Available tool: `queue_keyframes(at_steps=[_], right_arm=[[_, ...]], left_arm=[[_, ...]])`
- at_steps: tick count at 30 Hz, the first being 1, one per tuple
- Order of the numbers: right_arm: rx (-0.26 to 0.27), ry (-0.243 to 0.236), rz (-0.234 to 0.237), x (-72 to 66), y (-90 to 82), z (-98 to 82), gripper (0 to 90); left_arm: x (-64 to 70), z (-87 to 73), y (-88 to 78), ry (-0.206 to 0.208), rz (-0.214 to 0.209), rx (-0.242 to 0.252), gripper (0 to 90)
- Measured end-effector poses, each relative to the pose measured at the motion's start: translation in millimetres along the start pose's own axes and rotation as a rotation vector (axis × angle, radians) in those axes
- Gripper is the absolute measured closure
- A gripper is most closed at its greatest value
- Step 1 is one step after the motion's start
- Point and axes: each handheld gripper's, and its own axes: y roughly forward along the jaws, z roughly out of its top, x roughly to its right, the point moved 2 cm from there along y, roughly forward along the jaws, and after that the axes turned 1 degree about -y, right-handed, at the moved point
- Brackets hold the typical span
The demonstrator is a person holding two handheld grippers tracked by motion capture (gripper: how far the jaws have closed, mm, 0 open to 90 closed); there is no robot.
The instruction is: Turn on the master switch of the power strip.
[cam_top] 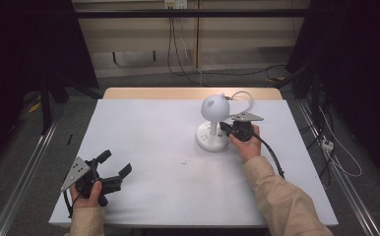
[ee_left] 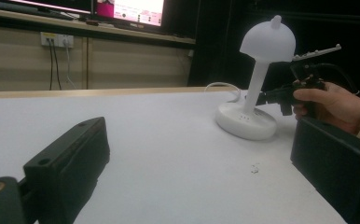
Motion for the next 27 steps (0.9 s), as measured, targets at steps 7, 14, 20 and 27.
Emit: queue_keyframes(at_steps=[7, 14, 20, 27], right_arm=[[-0.01, 0.0, 0.002, 0.5, 0.7, 0.0, 90.0], [-0.022, -0.008, -0.003, -0.4, 0.9, 0.8, 90.0], [-0.028, -0.018, -0.008, -1.0, 0.7, 1.0, 90.0], [-0.029, -0.018, -0.011, -1.4, 0.9, 1.0, 90.0]], left_arm=[[1.5, -0.3, 1.0, -0.001, -0.004, 0.001, 4.0], [1.8, 0.0, 0.2, 0.002, -0.006, -0.001, 4.0], [2.1, 0.9, -2.3, -0.003, 0.001, 0.008, 4.0], [2.8, 1.3, -4.1, -0.003, 0.005, 0.014, 4.0]])
